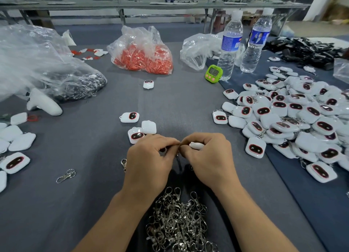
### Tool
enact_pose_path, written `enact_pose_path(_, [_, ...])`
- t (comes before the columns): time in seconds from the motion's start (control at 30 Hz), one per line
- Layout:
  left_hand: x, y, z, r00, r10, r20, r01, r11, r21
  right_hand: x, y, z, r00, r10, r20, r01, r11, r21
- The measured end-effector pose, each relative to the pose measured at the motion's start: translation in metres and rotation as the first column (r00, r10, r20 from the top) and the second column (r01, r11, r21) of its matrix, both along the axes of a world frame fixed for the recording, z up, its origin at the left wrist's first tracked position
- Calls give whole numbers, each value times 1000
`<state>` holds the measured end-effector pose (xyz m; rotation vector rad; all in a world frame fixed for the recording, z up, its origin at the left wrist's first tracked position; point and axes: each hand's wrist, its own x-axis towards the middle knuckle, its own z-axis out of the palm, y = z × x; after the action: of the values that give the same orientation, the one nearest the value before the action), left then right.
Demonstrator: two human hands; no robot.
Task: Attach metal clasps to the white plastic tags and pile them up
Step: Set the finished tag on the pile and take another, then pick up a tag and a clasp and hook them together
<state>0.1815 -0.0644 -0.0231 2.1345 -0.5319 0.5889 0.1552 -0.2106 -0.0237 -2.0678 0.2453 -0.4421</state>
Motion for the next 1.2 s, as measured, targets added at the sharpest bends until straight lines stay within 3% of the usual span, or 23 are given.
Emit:
enact_pose_path(0.1, [1,1,5,983,29,-180,-50,992,-115,3,0,0,1000,1,7,-2,992,129])
enact_pose_path(0.2, [8,2,4,917,-109,-385,12,970,-245,6,0,2,998,57,4,-56,967,250])
enact_pose_path(0.27, [11,4,6,878,-174,-445,22,945,-325,8,1,3,996,90,2,-87,947,310])
enact_pose_path(0.7, [9,10,10,922,-206,-326,139,966,-216,6,-3,6,971,233,-62,-177,866,468])
enact_pose_path(1.0, [8,9,11,901,-219,-376,154,969,-196,7,-5,7,960,264,-91,-221,918,330])
enact_pose_path(1.2, [9,8,9,893,-242,-380,162,960,-230,5,-2,7,973,232,-9,-223,946,236])
